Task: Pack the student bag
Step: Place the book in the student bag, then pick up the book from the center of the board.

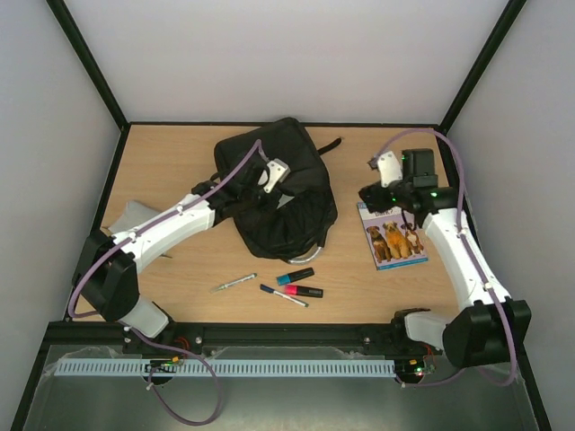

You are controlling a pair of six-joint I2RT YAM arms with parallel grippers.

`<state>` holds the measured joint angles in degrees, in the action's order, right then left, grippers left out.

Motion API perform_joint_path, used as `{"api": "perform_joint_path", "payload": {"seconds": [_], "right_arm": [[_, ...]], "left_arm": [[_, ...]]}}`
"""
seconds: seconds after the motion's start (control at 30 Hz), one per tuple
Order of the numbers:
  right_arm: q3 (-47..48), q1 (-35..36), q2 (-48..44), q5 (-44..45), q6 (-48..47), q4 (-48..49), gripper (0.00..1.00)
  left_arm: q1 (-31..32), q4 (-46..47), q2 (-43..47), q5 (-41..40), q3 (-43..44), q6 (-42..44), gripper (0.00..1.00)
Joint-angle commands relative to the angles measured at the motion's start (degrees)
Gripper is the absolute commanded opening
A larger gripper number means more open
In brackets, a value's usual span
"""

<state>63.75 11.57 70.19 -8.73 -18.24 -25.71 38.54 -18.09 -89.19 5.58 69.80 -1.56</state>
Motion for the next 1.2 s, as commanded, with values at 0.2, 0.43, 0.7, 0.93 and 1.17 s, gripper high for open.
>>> {"api": "perform_joint_path", "payload": {"seconds": [0.2, 0.43, 0.7, 0.93, 1.17], "right_arm": [[-2.22, -20.37, 11.87, -5.87, -9.13, -14.36, 0.76], [6.17, -28.35, 27.09, -8.43, -11.28, -15.72, 0.75], [5.62, -29.54, 29.67, -5.53, -11.47, -12.91, 0.75], [4.66, -32.08, 30.29, -4.25, -10.68, -10.96, 0.75], [3.8, -34.25, 33.72, -5.85, -12.82, -10.88, 0.77]], "left_arm": [[-0.31, 2.07, 2.6, -2.37, -2.17, -1.37, 0.05], [7.44, -6.31, 3.33, -6.99, 2.4, 2.18, 0.67], [18.85, -1.13, -2.96, -4.14, 13.08, -10.5, 0.84], [22.15, 10.42, -23.8, -7.41, 21.84, -32.01, 0.82], [23.2, 10.38, -37.83, -7.22, 33.69, -38.2, 0.82]]}}
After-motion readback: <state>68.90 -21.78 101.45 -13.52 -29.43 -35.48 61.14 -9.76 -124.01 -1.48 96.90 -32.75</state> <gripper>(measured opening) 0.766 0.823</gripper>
